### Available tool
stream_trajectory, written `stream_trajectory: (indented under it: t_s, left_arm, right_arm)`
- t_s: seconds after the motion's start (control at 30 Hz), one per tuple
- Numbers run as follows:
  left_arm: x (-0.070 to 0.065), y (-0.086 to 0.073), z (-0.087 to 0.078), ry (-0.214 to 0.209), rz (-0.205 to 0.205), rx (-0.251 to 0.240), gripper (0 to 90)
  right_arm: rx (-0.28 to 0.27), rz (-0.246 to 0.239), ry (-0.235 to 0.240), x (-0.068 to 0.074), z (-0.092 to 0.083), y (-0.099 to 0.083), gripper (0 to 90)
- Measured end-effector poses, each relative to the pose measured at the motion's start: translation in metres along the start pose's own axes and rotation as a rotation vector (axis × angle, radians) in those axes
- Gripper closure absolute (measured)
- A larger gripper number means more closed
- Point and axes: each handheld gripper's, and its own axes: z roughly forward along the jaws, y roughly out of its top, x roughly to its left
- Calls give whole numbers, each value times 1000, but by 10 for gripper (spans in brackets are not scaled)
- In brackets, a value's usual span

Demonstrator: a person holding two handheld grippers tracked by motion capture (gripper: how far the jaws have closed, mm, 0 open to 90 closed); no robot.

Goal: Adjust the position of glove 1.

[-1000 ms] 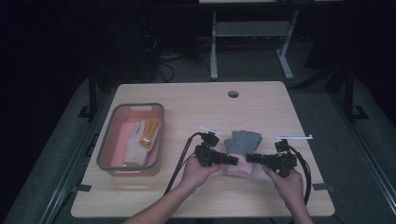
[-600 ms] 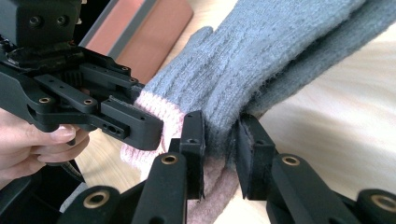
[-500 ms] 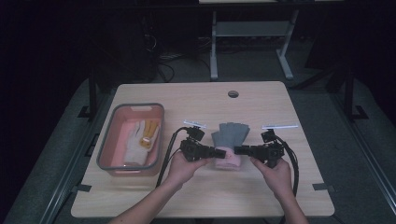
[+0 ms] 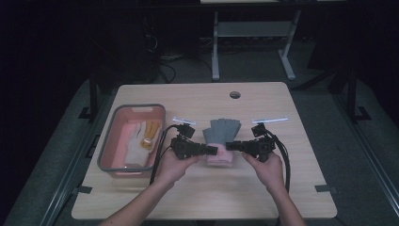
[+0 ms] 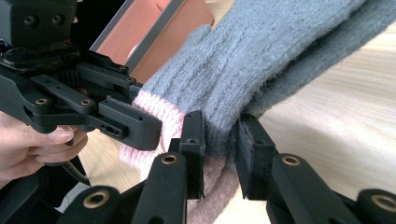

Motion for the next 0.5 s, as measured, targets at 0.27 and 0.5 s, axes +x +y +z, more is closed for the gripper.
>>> stream_trajectory:
  t_s: [0.27, 0.5]
  left_arm:
    - [3, 1, -11, 9, -3, -14, 665]
    - [8, 0, -18, 7, -15, -20, 666]
  right_arm:
    - [13, -14, 10, 6, 7, 9, 742]
    - [28, -10, 28, 8, 14, 14, 742]
